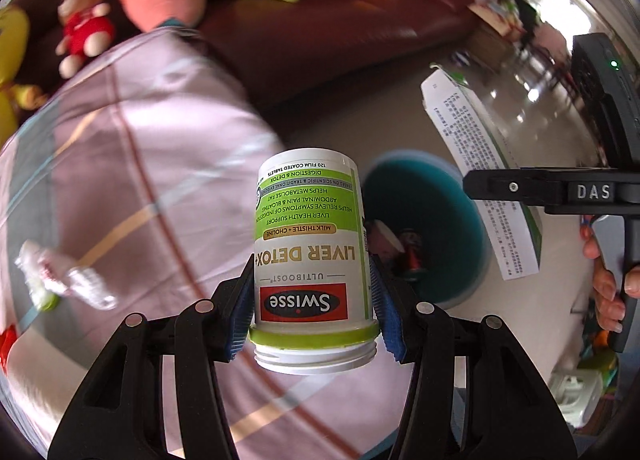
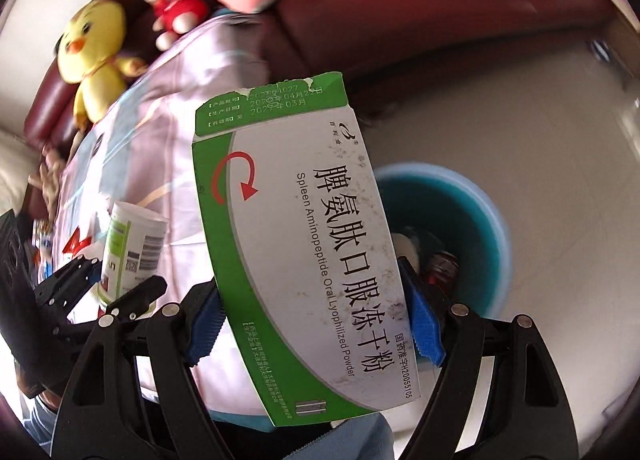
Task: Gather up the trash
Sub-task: 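Carry the bottle and box over the teal bin and open both tools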
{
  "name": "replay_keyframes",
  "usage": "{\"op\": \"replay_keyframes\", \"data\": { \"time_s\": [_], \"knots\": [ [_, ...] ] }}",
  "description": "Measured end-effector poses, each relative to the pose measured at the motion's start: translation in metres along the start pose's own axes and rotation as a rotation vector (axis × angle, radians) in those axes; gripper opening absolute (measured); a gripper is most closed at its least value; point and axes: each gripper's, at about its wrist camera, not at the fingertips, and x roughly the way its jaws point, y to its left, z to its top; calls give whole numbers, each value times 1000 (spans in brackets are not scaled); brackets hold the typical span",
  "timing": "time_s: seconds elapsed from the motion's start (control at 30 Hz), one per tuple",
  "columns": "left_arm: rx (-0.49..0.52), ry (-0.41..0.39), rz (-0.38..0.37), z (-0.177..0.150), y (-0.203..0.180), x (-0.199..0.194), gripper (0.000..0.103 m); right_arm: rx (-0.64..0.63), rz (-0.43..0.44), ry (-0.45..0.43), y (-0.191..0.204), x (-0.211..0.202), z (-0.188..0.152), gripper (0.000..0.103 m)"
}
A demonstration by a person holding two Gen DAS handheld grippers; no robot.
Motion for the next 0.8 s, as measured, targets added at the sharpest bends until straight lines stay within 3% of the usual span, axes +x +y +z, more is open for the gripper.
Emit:
{"op": "replay_keyframes", "data": {
  "time_s": [0.3, 0.7, 0.8],
  "knots": [
    [94, 98, -28, 13, -51, 52, 54, 134, 45, 45, -64, 32, -7, 74],
    [138, 204, -54, 24, -91, 107, 55, 220, 91, 99, -101, 49, -10, 75],
    [130, 209, -45, 25, -92, 113, 60, 226, 83, 109, -104, 52, -12, 76]
  ]
}}
